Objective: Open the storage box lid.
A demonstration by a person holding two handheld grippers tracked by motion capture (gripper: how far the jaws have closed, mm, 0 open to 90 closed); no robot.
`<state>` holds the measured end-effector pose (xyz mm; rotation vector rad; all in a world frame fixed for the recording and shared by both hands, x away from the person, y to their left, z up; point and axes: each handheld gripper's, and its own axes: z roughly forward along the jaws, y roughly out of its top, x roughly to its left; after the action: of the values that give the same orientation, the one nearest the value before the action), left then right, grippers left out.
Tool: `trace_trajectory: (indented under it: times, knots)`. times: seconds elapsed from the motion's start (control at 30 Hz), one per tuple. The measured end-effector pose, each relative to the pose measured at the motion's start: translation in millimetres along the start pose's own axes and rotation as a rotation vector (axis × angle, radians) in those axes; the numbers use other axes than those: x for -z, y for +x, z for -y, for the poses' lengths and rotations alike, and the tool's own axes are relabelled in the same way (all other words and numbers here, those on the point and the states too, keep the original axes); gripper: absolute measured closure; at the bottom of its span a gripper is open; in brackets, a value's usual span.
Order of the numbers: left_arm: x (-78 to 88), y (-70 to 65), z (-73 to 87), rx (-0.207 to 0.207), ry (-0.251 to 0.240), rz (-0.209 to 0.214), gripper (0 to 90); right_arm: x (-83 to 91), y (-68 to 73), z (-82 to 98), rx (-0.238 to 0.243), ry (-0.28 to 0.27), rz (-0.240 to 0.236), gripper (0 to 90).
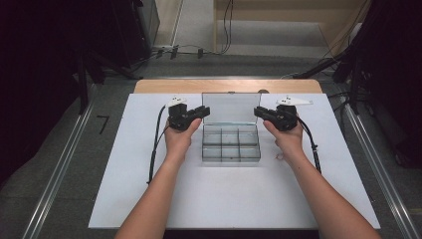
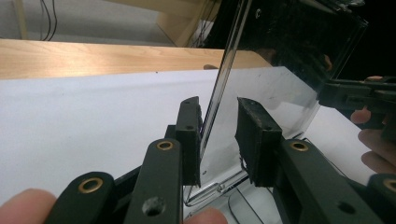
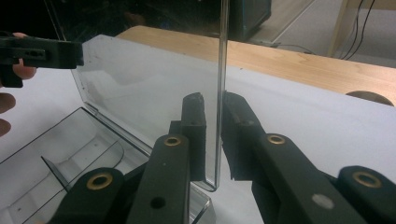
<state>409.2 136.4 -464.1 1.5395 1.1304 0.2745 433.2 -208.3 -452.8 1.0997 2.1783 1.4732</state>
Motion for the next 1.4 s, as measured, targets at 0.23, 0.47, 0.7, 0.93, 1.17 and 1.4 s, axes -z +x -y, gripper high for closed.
trace_trajectory:
  times: [0.23, 0.47, 0.7, 0.93, 1.17, 1.4]
  knots:
    - [-3.4, 5.1, 1.2, 0.044, 0.000, 0.001, 73.2, -4.8, -2.9, -1.6, -0.019, 0.016, 0.003, 78.5]
    - [-6.8, 7.1, 1.5, 0.050, 0.017, -0.017, 75.0, -9.4, -6.3, -1.5, -0.048, 0.024, -0.001, 78.5]
    - [-10.3, 8.6, 1.5, 0.065, 0.036, -0.029, 75.8, -13.4, -9.6, -2.0, -0.070, 0.036, -0.008, 77.6]
    - [-13.4, 11.2, 2.5, 0.081, 0.052, -0.033, 76.4, -16.9, -11.9, -1.4, -0.091, 0.045, -0.011, 76.2]
    - [-16.1, 12.9, 3.8, 0.097, 0.066, -0.039, 76.1, -20.6, -14.8, 0.7, -0.111, 0.052, -0.018, 74.6]
    - [-18.8, 15.2, 5.5, 0.112, 0.084, -0.046, 75.3, -24.7, -18.7, 4.4, -0.141, 0.064, -0.032, 72.8]
